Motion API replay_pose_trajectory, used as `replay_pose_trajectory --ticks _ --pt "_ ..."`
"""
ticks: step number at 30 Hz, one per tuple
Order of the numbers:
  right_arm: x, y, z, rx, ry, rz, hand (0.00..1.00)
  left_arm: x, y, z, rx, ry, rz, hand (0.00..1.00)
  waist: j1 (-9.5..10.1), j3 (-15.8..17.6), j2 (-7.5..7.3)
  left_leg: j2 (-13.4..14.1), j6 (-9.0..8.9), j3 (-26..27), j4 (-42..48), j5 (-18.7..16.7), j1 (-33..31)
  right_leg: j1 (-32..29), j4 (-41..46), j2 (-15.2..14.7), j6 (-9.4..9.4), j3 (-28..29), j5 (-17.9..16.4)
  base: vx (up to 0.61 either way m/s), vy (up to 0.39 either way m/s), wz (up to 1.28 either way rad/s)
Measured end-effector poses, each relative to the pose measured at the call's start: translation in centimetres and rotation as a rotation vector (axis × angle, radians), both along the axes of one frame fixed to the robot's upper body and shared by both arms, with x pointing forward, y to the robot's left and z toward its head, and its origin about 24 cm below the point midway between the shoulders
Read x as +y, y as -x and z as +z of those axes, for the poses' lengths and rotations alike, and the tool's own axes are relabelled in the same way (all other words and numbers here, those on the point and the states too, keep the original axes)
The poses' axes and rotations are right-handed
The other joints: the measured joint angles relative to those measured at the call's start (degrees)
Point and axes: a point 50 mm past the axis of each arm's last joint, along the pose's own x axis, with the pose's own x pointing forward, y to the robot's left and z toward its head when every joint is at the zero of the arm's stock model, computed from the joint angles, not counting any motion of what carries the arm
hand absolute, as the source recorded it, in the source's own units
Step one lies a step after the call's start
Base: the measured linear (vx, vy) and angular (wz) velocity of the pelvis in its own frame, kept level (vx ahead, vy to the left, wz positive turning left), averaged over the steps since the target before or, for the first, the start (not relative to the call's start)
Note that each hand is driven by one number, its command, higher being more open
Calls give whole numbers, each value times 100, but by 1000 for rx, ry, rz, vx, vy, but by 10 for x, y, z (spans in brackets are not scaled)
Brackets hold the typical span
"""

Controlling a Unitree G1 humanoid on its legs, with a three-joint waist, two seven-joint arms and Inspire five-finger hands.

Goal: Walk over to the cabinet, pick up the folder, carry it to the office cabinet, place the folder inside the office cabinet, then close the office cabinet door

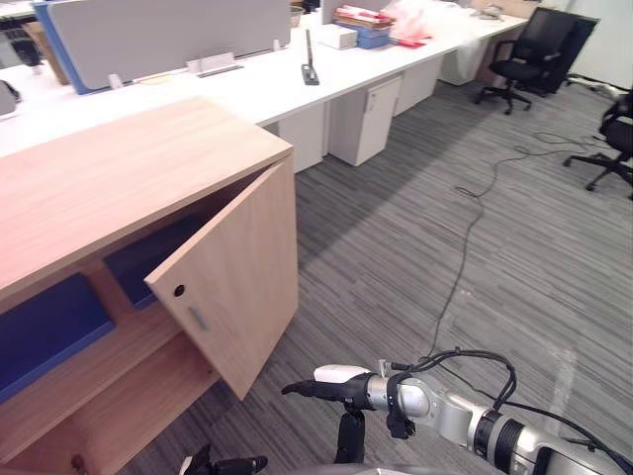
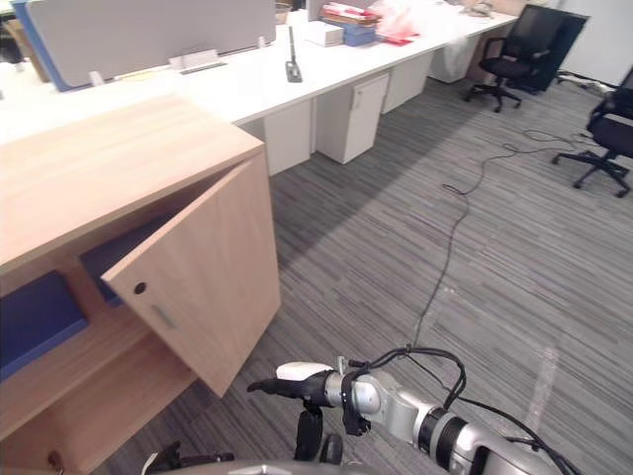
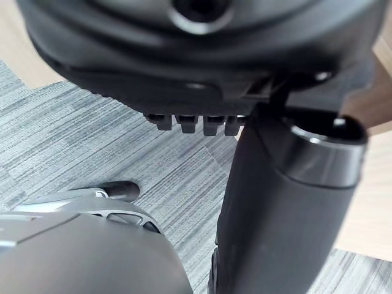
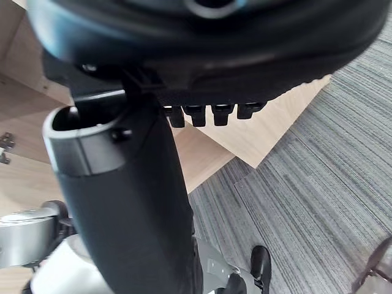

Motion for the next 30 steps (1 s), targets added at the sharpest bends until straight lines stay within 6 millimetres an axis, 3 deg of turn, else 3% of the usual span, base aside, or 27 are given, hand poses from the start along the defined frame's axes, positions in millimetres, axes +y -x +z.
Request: replay_pose_trajectory --ticks 1,2,3,5,6,7,8,9,11,12,13,15,16,19,20,21,22,25,26,27,28,29,30 --pt "-3 1 -9 11 23 -45 100 2 -3 1 -13 -6 -6 100 35 78 -65 -133 70 -218 189 -122 -71 -244 901 -371 83 -104 -446 -34 55 102" --pt "-8 4 -20 29 54 -112 100 3 -6 3 -24 -15 -21 100 46 167 -136 -279 111 -583 352 -228 -125 -492 1836 -771 76 -62 -683 -38 13 118" --pt "-14 6 -26 43 75 -153 100 3 -6 3 -24 -17 -25 100 57 203 -125 -339 128 -781 399 -260 -153 -614 2238 -901 68 73 -684 -49 -57 169" --pt "-28 19 -47 140 70 -408 100 3 -10 4 -34 -29 -60 100 27 236 -155 -591 196 -1858 551 -232 -515 -792 2942 -1104 30 869 -656 -18 -106 220" --pt "-34 20 -51 169 64 -489 100 3 -10 4 -36 -31 -59 100 11 238 -153 -641 217 -2156 563 -218 -618 -795 2998 -1082 13 1086 -646 14 -138 244" --pt "-47 21 -59 222 41 -677 100 2 -14 5 -47 -31 -51 100 -34 250 -124 -721 280 -2736 577 -166 -832 -841 3032 -917 34 1659 -723 29 -201 253" --pt "-63 24 -66 281 -18 -939 100 1 -15 5 -59 -26 -32 100 -91 235 -100 -813 277 -3269 579 -108 -1069 -694 2666 -654 289 2392 -991 23 -231 255" --pt "-73 26 -69 306 -58 -1087 100 1 -16 6 -69 -23 -21 100 -108 234 -107 -867 229 -3498 573 -75 -1182 -568 2331 -548 386 2757 -1040 16 -231 215" --pt "-99 40 -80 380 -143 -1498 100 1 -14 6 -76 -21 18 100 -82 206 -81 -941 57 -4034 541 134 -1389 -30 1582 -439 854 3514 -1433 24 -244 154" --pt "-103 51 -85 428 -183 -1671 100 -1 -12 5 -77 -21 64 100 -72 175 -47 -890 -122 -4209 542 201 -1470 162 1288 -434 1015 3421 -1651 56 -263 98" --pt "-102 56 -88 449 -198 -1745 100 -1 -11 5 -77 -24 89 100 -73 175 -50 -876 -193 -4272 542 206 -1488 242 1151 -475 1085 3265 -1779 70 -272 73" --pt "-118 92 -98 525 -132 -1941 100 -8 0 1 -65 -3 210 100 -69 61 136 -576 -347 -4605 493 259 -1515 442 1124 -229 935 2636 -1873 122 -377 101" --pt "-121 100 -100 534 -127 -1990 100 -8 1 2 -75 -3 244 100 -55 26 160 -530 -390 -4771 493 265 -1523 536 1122 -176 868 2400 -1939 113 -308 125" --pt "-115 105 -102 549 -108 -1971 100 -7 -4 5 -137 14 358 100 -48 -49 51 -497 -542 -5088 553 400 -1794 711 1091 -93 729 1640 -2056 34 -154 115" --pt "-113 105 -102 552 -110 -1965 100 -6 -6 5 -146 18 376 100 -41 -36 23 -530 -514 -5035 598 465 -1863 769 1070 -113 722 1489 -2067 13 -128 129" --pt "-110 105 -102 562 -116 -1958 100 -4 -8 6 -165 27 419 100 -68 -9 -67 -542 -344 -4604 685 606 -2005 905 972 -185 707 1173 -2073 4 -90 129" --pt "-107 105 -102 571 -122 -1953 100 -3 -11 8 -187 39 474 100 -73 45 -167 -432 -154 -3619 966 595 -2218 1014 891 -251 676 911 -2052 0 -85 126" --pt "-110 106 -102 565 -136 -1968 100 -2 -4 6 -179 49 531 100 -68 78 -99 211 173 -952 2291 -33 -2515 1186 817 -321 688 556 -2038 40 -6 65" --pt "-112 108 -102 577 -163 -2022 100 -2 -1 5 -172 49 531 100 0 91 -83 231 286 -567 2353 -91 -2503 1250 769 -454 740 463 -2016 69 89 42" --pt "-112 109 -102 581 -168 -2038 100 -2 1 5 -167 49 532 100 22 86 -82 205 306 -535 2313 -86 -2498 1261 742 -484 759 459 -2016 68 144 16" --pt "-112 112 -103 600 -189 -2082 100 1 7 3 -146 40 534 100 49 54 -131 -17 391 -438 2090 -19 -2435 1271 600 -621 883 444 -1959 109 163 19" --pt "-107 117 -105 633 -216 -2124 100 5 11 3 -129 31 532 100 5 17 -256 -324 472 -441 1669 170 -2304 1367 382 -802 917 369 -1859 133 185 29" --pt "-105 120 -106 653 -232 -2153 100 7 12 3 -125 27 531 100 -13 -9 -309 -455 497 -473 1400 294 -2203 1414 272 -884 895 350 -1796 136 161 52"
